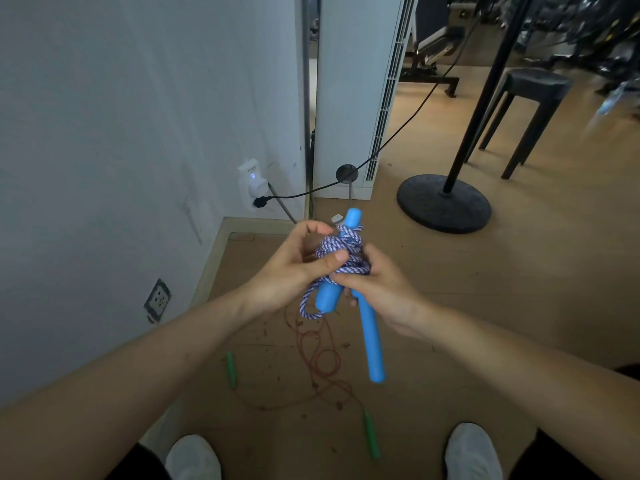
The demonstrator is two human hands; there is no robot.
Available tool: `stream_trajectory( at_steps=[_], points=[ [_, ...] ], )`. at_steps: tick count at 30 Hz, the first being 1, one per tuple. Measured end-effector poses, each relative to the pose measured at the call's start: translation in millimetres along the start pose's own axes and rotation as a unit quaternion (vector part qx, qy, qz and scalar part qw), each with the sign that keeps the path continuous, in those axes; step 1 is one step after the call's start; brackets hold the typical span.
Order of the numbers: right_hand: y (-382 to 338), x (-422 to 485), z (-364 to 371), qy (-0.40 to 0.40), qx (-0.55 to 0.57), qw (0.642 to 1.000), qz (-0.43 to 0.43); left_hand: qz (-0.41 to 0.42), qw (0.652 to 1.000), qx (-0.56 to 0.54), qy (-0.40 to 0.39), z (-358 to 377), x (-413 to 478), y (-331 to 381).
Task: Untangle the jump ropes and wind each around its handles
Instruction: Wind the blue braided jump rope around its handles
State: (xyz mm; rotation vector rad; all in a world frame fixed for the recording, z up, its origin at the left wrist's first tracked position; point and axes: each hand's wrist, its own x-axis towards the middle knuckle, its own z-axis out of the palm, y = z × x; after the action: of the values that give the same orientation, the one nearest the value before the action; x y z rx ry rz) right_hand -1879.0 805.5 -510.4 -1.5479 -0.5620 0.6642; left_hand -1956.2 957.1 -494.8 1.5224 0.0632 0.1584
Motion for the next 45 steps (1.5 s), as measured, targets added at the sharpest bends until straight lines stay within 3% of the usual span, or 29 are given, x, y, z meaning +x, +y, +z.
stream_trajectory(
  at_steps=[4,8,14,18,21,25,28,31,35,40,45],
  points=[
    [-1.9,-1.3,-2.9,-0.02,0.0,1.0,-0.006,-0.033,0.999,0.009,-0.023,-2.9,0.4,-1.1],
    [-2.9,-2.6,-8.4,-0.075,-0.025,0.997,-0.001,-0.061,0.996,-0.063,0.017,-9.6,4.5,2.7],
    [-9.1,3.7,-40.6,0.011,-0.142,0.99,0.007,-0.105,0.98,-0.151,0.081,-44.8,13.1,5.9],
    [-8.4,10.2,-54.2,0.049,-0.246,0.966,-0.06,-0.129,0.982,-0.137,0.024,-44.0,9.9,14.0],
    [-15.2,14.2,-61.8,0.008,-0.299,0.953,-0.046,-0.134,0.984,-0.114,0.007,-37.6,8.9,14.5],
    [-23.3,10.1,-66.6,-0.154,-0.192,0.967,0.065,-0.122,0.986,-0.112,0.015,-34.5,11.7,18.5],
    [-27.1,4.6,-48.0,-0.199,-0.03,0.971,0.127,-0.113,0.987,-0.118,0.006,-28.6,10.5,20.6],
    [-34.5,-0.7,-30.3,-0.228,0.006,0.958,0.173,-0.103,0.993,-0.048,-0.031,-19.4,9.3,18.9],
    [-34.3,-6.2,-18.5,-0.201,-0.005,0.958,0.202,-0.071,0.988,0.127,-0.051,-9.7,7.3,17.7],
    [-34.4,-5.6,-17.7,-0.135,0.0,0.972,0.192,-0.076,0.974,0.19,-0.102,-14.8,7.8,22.9],
    [-34.1,-0.4,-30.0,-0.05,0.037,0.984,0.165,-0.121,0.973,0.189,-0.046,-32.4,5.9,26.9]
  ],
)
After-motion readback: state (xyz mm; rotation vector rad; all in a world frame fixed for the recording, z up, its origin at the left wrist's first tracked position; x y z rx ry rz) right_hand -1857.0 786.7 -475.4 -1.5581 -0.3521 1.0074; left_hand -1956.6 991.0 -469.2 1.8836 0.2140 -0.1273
